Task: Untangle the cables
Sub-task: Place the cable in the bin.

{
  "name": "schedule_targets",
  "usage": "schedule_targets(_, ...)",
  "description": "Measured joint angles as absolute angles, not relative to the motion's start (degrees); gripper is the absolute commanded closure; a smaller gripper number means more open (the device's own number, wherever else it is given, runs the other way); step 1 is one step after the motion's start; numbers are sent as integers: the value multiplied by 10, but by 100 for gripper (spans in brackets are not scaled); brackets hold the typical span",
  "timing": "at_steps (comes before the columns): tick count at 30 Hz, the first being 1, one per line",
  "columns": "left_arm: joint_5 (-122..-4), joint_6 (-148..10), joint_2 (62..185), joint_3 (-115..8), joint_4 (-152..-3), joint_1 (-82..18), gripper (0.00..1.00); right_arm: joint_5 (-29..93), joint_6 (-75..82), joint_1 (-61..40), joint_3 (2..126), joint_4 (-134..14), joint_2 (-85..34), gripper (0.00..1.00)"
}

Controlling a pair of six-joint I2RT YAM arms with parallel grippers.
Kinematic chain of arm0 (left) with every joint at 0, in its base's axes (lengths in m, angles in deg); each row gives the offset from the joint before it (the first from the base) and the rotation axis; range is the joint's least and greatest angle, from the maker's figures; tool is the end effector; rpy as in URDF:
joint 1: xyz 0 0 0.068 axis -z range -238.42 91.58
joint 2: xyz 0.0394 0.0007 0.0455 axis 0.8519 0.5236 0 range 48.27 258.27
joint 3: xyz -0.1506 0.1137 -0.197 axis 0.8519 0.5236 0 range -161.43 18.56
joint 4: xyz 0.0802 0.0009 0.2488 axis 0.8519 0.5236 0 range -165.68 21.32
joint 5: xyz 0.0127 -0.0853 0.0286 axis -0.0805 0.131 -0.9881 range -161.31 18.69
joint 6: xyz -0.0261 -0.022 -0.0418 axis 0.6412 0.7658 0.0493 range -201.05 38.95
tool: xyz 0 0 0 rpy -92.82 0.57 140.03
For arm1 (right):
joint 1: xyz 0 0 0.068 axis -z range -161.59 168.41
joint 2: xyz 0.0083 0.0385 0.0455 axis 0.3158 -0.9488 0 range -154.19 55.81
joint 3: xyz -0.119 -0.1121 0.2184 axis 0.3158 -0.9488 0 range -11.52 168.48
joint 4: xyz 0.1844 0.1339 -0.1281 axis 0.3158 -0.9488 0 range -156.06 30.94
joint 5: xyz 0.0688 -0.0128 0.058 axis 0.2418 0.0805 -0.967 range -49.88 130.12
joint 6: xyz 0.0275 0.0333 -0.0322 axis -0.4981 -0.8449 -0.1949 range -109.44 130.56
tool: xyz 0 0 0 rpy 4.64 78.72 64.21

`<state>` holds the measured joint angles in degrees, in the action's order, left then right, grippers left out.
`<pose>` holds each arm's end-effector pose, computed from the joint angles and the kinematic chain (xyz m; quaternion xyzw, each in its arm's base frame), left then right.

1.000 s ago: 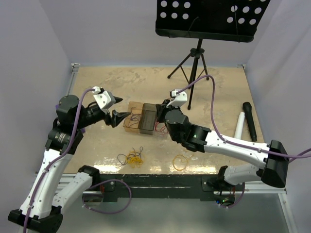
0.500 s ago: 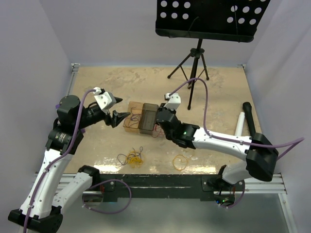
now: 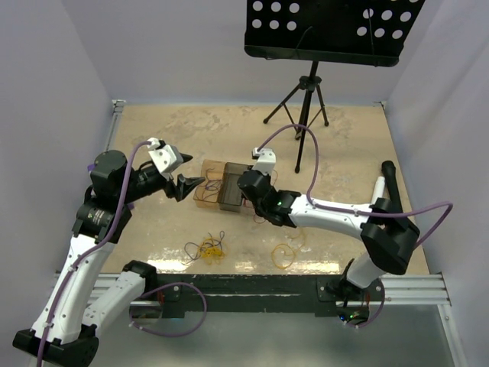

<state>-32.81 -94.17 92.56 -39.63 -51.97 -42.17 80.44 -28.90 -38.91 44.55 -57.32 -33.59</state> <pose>0.1425 -0.0645 0.3975 0.3886 0.6447 -0.2687 0.6009 0.2035 0.2747 0.2401 0.0389 0.8356 0.1427 0.5291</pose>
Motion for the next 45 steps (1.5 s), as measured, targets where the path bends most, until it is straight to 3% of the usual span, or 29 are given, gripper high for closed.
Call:
schedule_targets(13, -328, -942, 927, -396, -520, -422, 32, 770, -325, -348, 533, -652, -474, 100)
schedule_targets(24, -328, -941, 928, -391, -523, -422, 31, 770, -364, -343, 552, -721, -491, 100)
schedule_targets(28, -329, -941, 929, -389, -523, -422, 31, 770, -367, -339, 575, -729, -525, 74)
schedule_targets(31, -331, -942, 929, -389, -523, -422, 31, 765, -371, -331, 584, -737, -541, 61)
schedule_targets(41, -332, -941, 929, -389, -523, -422, 31, 735, -369, -315, 587, -762, -494, 45)
schedule_targets(45, -332, -941, 929, -389, -523, -422, 31, 713, -363, -315, 599, -770, -456, 44)
